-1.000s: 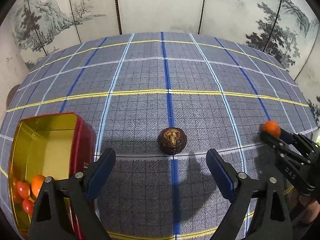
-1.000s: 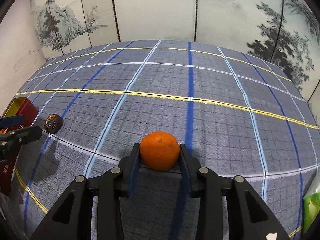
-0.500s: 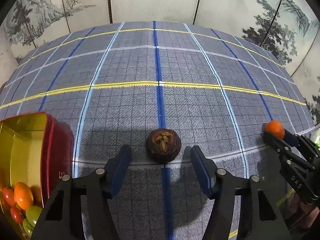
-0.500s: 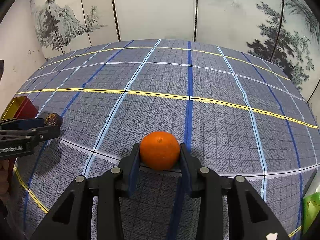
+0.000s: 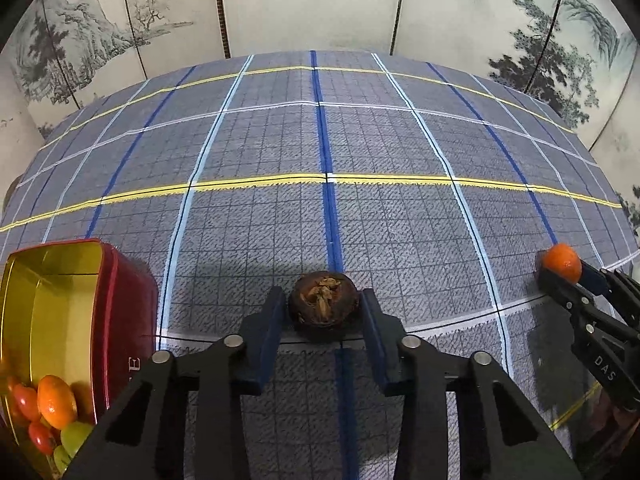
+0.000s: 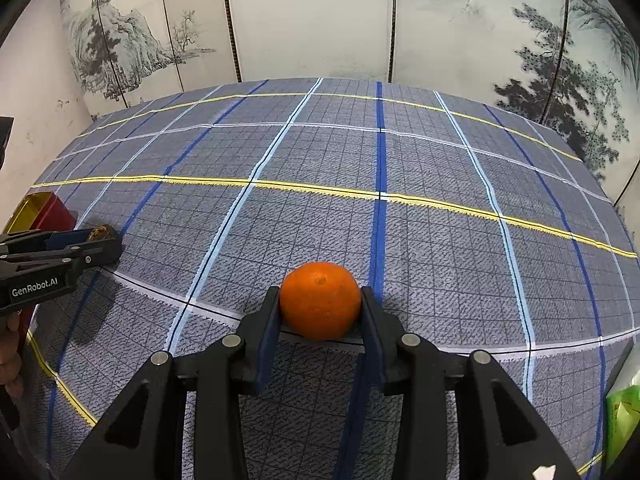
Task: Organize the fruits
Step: 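Grasp the last brown dried fruit on the cloth with left gripper, then carry the brown dried fruit into the gold tray and open left gripper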
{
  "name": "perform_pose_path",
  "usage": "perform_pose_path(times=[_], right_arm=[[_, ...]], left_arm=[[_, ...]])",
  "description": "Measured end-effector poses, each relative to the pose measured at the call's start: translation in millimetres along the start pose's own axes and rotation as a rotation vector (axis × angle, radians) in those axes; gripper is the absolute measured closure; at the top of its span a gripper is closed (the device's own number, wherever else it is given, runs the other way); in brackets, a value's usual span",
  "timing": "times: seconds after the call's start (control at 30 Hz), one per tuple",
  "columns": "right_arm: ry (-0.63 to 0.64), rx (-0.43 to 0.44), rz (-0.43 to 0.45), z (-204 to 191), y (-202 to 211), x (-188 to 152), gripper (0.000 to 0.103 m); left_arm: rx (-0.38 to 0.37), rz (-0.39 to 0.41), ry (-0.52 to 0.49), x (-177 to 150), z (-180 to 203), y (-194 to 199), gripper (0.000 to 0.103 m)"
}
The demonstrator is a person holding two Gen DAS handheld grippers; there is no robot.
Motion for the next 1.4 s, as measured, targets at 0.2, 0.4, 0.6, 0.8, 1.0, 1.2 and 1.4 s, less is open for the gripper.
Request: perform_pose_path(times=[0.2, 0.4, 0.6, 0.8, 1.0, 1.2, 1.4], right_arm=[[0.002, -0.003, -0.001, -0.6, -0.6, 0.0, 0.066], [0.007, -0.013, -0.003, -1.7, -1.5, -0.3, 0.066], [0.010, -0.017, -0.004, -2.4, -1.9, 0.1, 0.066], [0.011, -0.020, -0.004, -2.4, -1.8, 0.0, 0.066], [0.011, -0.020, -0.004, -2.6, -1.8, 0.1, 0.066], [0.011, -0.021, -0.004, -2.3, -1.8, 0.1, 0.066], [0.011, -0.021, -0.004, -2.3, -1.7, 0.2, 0.066]], left_arm=[[-0.001, -0.006, 0.003, -6.7, -0.3, 2.9, 0.067], [-0.002, -0.019, 0.006, -15.6, -0.6, 7.1, 0.067], [-0.012, -0.024, 0.020, -24.5, -1.2, 10.7, 0.067], [-0.021, -0.027, 0.027, -31.5, -1.3, 14.5, 0.067], [-0.035, -0.028, 0.019, -39.5, 1.3, 20.8, 0.067], [-0.031, -0.027, 0.029, -46.5, 1.0, 25.7, 0.067], [-0.036, -0.033, 0.032, -56.1, 0.4, 31.2, 0.067]])
Point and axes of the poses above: each gripper's, at about its wrist camera, not at the fingertips, and y roughly against the way its jaws point, z to its right, x to its top, the point moved 5 cm from there along -y, roughly the way its jaws point, and after that the axes turned 10 degrees about -z, right-handed, at the moved point
